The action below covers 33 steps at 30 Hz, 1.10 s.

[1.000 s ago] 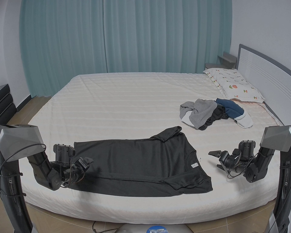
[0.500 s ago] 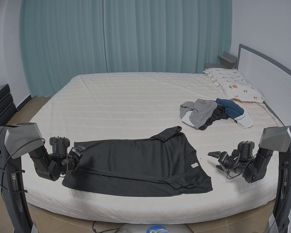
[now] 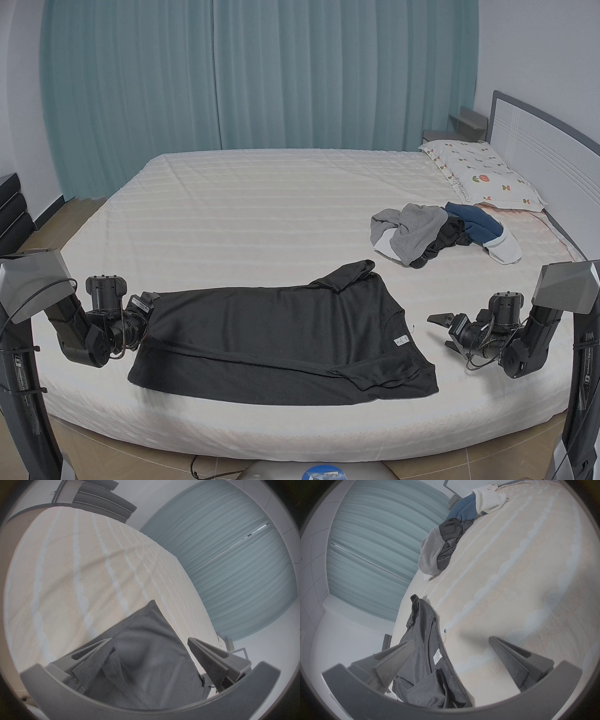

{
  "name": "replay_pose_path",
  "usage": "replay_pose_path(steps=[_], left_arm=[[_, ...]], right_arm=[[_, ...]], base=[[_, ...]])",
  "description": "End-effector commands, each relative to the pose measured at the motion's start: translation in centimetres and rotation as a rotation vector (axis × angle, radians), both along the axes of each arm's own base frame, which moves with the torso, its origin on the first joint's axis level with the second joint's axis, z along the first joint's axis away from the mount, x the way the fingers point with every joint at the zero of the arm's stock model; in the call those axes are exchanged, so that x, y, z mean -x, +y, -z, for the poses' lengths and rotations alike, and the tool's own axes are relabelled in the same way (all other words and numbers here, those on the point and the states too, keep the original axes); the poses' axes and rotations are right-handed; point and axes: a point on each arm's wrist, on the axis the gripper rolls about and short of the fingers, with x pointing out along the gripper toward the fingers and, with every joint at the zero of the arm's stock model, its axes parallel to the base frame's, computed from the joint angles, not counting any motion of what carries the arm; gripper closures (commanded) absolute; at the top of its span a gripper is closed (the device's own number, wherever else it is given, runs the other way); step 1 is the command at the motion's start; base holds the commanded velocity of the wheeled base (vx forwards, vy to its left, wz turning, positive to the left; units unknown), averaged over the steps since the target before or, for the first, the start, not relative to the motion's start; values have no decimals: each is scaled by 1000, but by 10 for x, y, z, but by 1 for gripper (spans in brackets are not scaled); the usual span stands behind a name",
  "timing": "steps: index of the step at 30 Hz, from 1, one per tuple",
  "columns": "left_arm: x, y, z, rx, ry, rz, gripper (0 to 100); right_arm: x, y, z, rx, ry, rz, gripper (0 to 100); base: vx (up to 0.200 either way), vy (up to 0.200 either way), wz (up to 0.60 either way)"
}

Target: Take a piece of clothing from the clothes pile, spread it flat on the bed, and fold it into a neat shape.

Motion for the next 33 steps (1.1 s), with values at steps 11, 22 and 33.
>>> replay_pose_path(steps=[11,22,33], left_arm=[[38,-22,-12,-17,49,161,0],[35,-34,17,-64,131,231,0],[-1,-32,23,-80,67,203,0]], right_arm=[[0,0,1,-1,2,0,0],[0,0,1,-1,2,0,0],[-2,0,1,-1,-4,1,0]], base=[[0,0,0],[0,0,0],[0,0,0]])
